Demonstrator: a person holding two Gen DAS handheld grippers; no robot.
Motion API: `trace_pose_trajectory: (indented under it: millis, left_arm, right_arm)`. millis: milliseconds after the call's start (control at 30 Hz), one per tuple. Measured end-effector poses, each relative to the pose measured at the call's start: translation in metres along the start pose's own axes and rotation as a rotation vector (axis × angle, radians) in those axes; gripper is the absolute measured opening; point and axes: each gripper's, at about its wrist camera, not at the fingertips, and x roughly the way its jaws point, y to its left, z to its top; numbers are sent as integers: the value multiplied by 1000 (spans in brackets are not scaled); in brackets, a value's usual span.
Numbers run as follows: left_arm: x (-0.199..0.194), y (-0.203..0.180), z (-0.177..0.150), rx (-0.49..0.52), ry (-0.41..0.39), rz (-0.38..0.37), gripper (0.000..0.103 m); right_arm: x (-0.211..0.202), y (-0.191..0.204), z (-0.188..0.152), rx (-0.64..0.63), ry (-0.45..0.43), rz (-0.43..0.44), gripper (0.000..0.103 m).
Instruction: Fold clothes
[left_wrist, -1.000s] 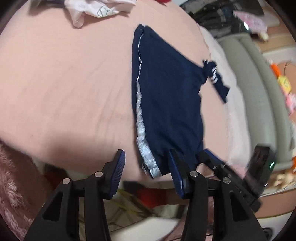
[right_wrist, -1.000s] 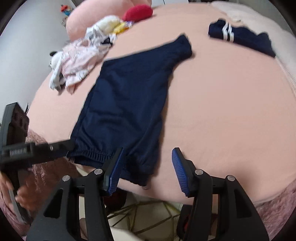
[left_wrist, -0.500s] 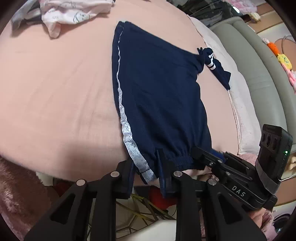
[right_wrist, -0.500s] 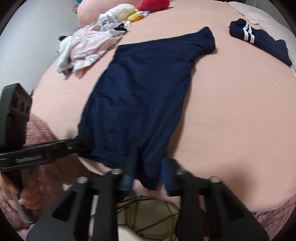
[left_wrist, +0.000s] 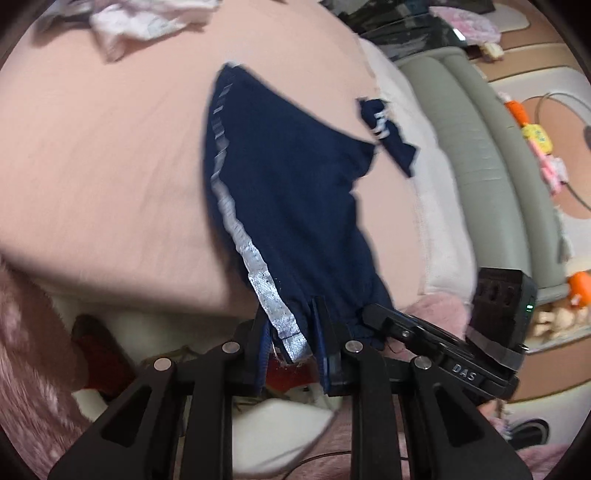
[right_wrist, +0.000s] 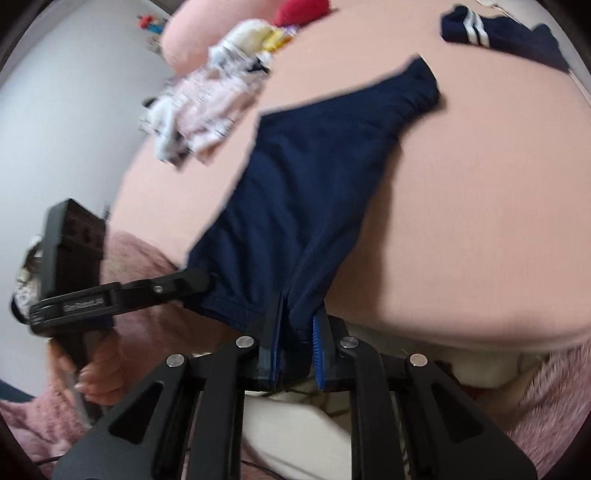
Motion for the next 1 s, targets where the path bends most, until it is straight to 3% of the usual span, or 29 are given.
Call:
trace_pose_trajectory:
  millis: [167,267,333,367,400,467,567,667,767,800,867,1000]
  left_arm:
    - [-1,-17,70,39,-49,-70,21]
    - [6,-11,123,42,-91,-87,24]
    - [11,4,154,21,-127,-88,56]
    - [11,12,162,6,-151,-70,59]
    - [11,17,169,6,-173,-49,60]
    - [9,23,170,47,-200,-2,60]
    - [18,17,161,156,-160,84,60]
    - [42,0,150,301,-92,215,58]
    - [75,2,151,338,-41,431,51]
    - [77,4,153,327,-45,464,50]
    - [68,7,160,276,-90,454,50]
    - [44,7,162,245,-150,377,50]
  right_arm:
    - [-5,-4,53,8,-44,64,13]
    - [4,-9,104,14,-88,51,18]
    - [15,-16,129,45,-101,52,37]
    - [21,-20,141,72,-120,34,48]
    - [26,-24,153,100,-139,15,50]
    - [29,-30,162,122,-158,-17,50]
    - [30,-33,161,83,-185,-96,57]
    - [45,-26,158,-21,-124,-212,58]
    - [73,-13,150,-150,-45,-312,56]
    - [81,-13,147,-183,-30,-373,55]
    - [100,-16,142,-261,-4,-552,55]
    - [76,-17,140,-204,-69,-564,55]
